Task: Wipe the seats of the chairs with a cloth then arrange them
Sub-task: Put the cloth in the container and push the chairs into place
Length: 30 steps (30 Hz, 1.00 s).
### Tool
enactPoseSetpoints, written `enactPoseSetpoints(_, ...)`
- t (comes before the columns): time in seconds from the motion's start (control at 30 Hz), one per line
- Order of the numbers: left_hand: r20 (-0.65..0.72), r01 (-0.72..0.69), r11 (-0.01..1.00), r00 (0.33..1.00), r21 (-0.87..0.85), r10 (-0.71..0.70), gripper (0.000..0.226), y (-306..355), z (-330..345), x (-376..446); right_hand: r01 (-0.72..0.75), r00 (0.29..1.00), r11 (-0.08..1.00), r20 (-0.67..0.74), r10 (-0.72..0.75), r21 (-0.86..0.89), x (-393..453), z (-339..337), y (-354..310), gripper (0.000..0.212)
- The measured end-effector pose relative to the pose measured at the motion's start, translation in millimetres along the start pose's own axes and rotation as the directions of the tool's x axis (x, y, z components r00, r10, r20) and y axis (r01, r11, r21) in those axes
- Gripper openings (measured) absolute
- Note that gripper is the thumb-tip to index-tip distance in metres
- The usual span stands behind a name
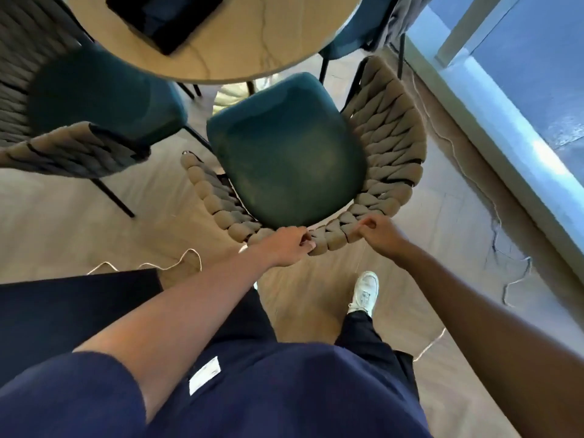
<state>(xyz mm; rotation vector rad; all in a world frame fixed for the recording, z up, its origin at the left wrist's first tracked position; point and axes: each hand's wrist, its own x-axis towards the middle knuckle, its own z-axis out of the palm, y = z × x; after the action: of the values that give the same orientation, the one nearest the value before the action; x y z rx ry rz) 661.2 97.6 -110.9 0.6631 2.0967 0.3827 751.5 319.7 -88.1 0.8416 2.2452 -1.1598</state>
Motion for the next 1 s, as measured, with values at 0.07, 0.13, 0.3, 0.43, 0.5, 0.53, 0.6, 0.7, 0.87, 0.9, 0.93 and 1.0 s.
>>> enactPoseSetpoints(0.07,-0.138,0.127,0.992,0.983,0.014,-0.124,0.041,9.4,22.4,4.7,0.034,0.999,0.999,0.036,-0.033,-0.029,13.2,-9.2,9.5,0.013)
enactPoseSetpoints(0.13,-0.313,0.238,0.97,0.918,-0.056,-0.243,0.042,21.1,48.9,9.3,0.051,0.997,0.999,0.054,-0.05,-0.016,18.0,-14.5,20.1,0.012)
enactPoseSetpoints(0.3,-0.566,0.34,0.871,0.663,-0.355,-0.49,0.039,63.1,98.7,5.2,-0.148,0.982,0.955,-0.079,0.174,0.256,25.9,-17.5,40.9,0.017)
enactPoseSetpoints(0.43,-0.445,0.249,0.551,0.376,-0.796,-0.813,0.082,90.9,104.3,5.1,-0.357,0.925,0.743,0.105,0.364,0.566,45.5,-32.0,39.7,0.05)
enactPoseSetpoints(0.5,-0.163,0.12,0.213,0.329,-0.97,-0.93,0.1,91.4,95.1,9.6,-0.366,0.914,0.692,0.1,0.393,0.623,60.2,-35.3,35.1,0.061)
enactPoseSetpoints(0.53,0.001,0.05,0.02,0.379,-0.999,-0.925,0.102,87.9,90.8,12.6,-0.373,0.905,0.681,0.084,0.417,0.631,66.2,-35.3,33.8,0.066)
enactPoseSetpoints(0.6,0.208,-0.114,-0.316,0.542,-0.942,-0.814,0.089,78.0,83.7,19.4,-0.391,0.888,0.67,0.068,0.455,0.631,72.3,-31.0,28.2,0.07)
enactPoseSetpoints(0.7,0.251,-0.204,-0.438,0.582,-0.875,-0.773,0.07,67.9,80.3,28.6,-0.387,0.868,0.667,0.007,0.497,0.637,76.1,-22.4,21.6,0.062)
enactPoseSetpoints(0.87,0.236,-0.224,-0.427,0.573,-0.876,-0.785,0.074,62.1,83.9,34.3,-0.391,0.853,0.686,-0.039,0.521,0.614,75.8,-17.4,27.3,0.055)
enactPoseSetpoints(0.9,0.233,-0.213,-0.422,0.581,-0.881,-0.78,0.077,60.5,87.5,34.3,-0.394,0.85,0.684,-0.039,0.525,0.614,73.6,-16.6,30.3,0.054)
enactPoseSetpoints(0.93,0.232,-0.202,-0.418,0.587,-0.886,-0.775,0.078,60.9,90.4,33.5,-0.394,0.848,0.683,-0.044,0.529,0.615,70.8,-16.2,33.2,0.054)
enactPoseSetpoints(1.0,0.222,-0.185,-0.407,0.607,-0.894,-0.763,0.077,59.9,98.1,34.1,-0.399,0.839,0.683,-0.058,0.542,0.612,64.2,-15.0,40.3,0.051)
